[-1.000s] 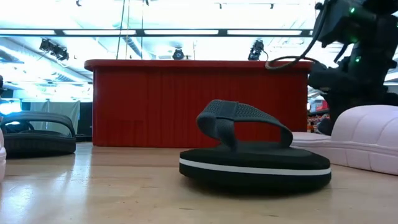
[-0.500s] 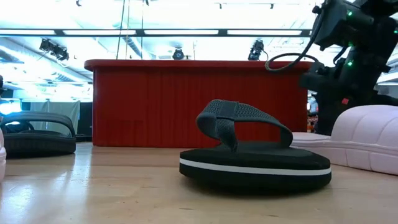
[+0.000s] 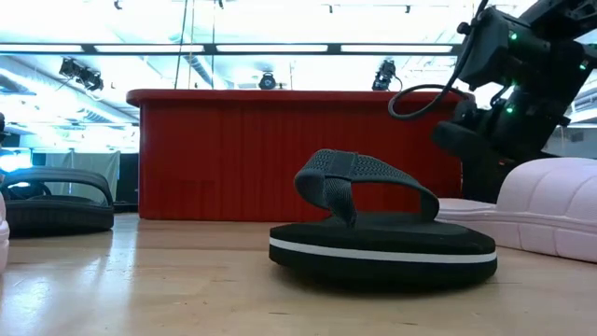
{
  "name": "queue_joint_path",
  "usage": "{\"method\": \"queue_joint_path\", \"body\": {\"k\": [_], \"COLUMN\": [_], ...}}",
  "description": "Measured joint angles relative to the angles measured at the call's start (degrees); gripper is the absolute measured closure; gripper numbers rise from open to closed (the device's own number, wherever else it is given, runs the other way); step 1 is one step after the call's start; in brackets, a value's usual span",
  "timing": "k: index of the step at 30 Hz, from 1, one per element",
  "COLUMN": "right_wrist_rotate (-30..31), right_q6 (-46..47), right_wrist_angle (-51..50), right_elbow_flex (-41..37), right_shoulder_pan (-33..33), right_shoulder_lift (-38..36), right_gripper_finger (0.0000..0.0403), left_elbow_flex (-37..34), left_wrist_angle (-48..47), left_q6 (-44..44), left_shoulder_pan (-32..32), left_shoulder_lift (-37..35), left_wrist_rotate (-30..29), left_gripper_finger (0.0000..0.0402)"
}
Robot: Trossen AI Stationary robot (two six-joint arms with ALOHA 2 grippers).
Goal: Pick and place slides into bin
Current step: Put the top black slipper into the red container
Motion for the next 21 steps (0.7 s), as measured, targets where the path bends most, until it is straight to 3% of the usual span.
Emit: {"method": "queue_joint_path", "body": {"k": [7, 14, 21], "right_wrist_rotate": [-2.23, -8.74, -8.3], "right_q6": [1.02, 3.91, 4.5], "right_wrist_angle": [-0.82, -0.29, -0.45], "right_elbow_flex": [-0.07, 0.77, 5.35], "right_shoulder_pan": [0.52, 6.67, 14.44], "right_shoulder_lift": [-0.04, -4.63, -12.33], "right_gripper_finger": [0.0389, 0.0398, 0.04], "left_elbow_flex": [0.0, 0.0, 0.0], "left_wrist_angle": [-0.7, -0.7, -0.7], "left_q6": [0.0, 0.3, 0.46], "left_shoulder_pan": [0.0, 0.0, 0.01], "left_shoulder_lift": [0.0, 0.02, 0.01], "left_wrist_rotate": [-0.02, 0.0, -0.02], "left_gripper_finger": [0.0381, 0.0381, 0.0389]}}
